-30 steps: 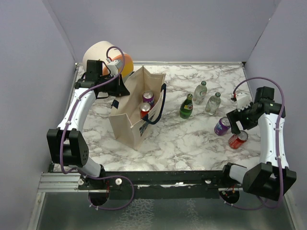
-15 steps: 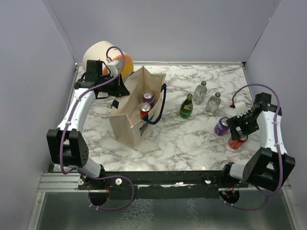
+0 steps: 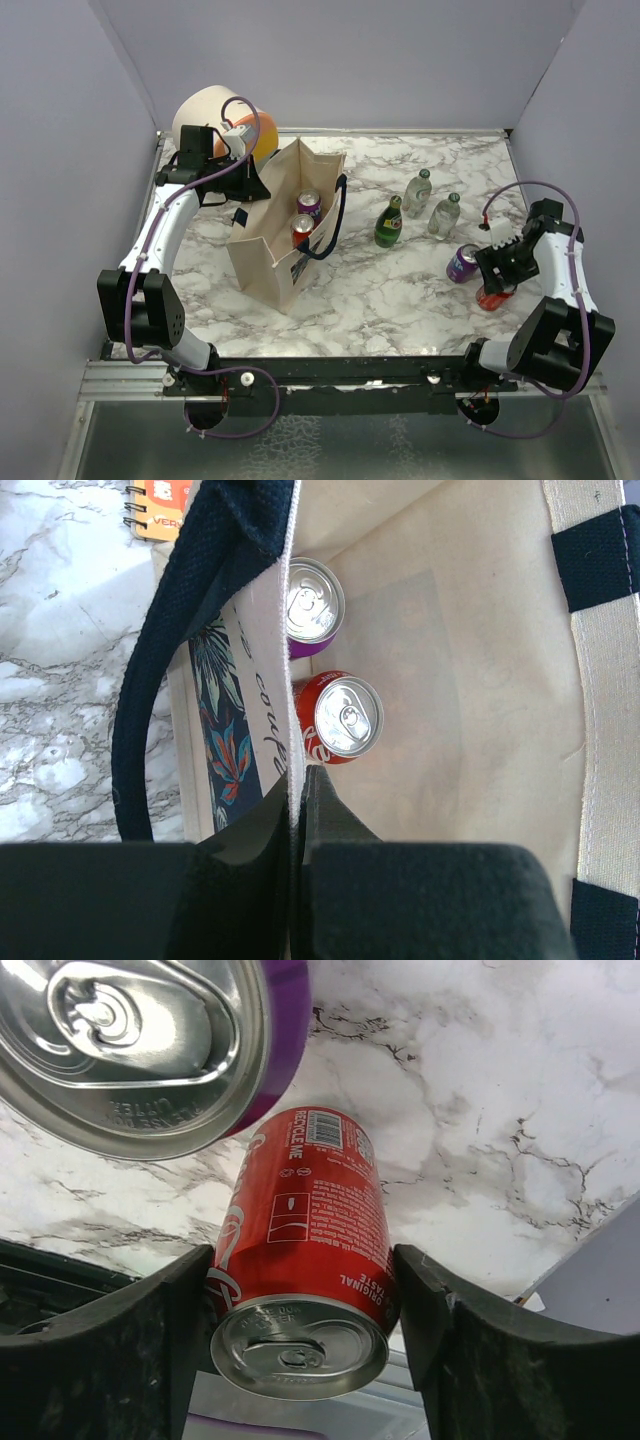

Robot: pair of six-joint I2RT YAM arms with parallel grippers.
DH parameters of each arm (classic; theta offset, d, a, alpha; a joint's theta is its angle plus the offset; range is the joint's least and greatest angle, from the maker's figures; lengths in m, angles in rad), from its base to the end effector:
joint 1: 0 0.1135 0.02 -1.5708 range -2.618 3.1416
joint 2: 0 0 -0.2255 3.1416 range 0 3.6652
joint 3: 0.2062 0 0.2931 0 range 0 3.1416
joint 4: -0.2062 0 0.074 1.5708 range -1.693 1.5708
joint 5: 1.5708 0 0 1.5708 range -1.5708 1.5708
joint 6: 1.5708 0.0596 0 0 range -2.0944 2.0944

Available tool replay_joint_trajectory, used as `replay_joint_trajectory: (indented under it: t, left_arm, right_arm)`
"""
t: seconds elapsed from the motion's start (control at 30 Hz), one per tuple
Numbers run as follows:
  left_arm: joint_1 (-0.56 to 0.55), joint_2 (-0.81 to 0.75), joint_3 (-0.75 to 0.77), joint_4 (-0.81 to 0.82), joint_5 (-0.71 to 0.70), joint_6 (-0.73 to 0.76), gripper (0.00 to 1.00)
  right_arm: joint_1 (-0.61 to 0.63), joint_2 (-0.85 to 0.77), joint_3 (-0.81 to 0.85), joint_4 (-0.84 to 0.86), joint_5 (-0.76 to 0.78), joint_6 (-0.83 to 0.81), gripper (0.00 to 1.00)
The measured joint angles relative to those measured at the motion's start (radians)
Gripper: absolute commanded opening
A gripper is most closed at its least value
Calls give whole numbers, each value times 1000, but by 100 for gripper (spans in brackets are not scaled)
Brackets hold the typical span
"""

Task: Place the beverage into the canvas bag
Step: Pick up the drink from the center of the board.

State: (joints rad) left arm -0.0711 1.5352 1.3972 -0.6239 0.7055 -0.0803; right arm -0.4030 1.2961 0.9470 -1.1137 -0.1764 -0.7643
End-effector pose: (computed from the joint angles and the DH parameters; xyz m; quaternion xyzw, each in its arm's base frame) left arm 0.3870 -0.0663 0.2764 0.1320 0.8633 -0.3446 0.3442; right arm 0.2463 -0.0936 0.1569 -0.1834 0.9776 0.0438 0.0933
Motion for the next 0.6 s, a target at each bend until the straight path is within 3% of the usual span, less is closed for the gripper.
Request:
replay_joint_trajectory:
  t: [0.4, 0.6]
  left_arm:
    - [0, 0, 0, 0, 0, 0, 0]
    - [0, 0, 0, 0, 0, -1, 0]
  right_arm:
    - [-18, -3, 6, 10, 1, 11, 29]
    - [-18, -2, 137, 9, 4, 80, 9]
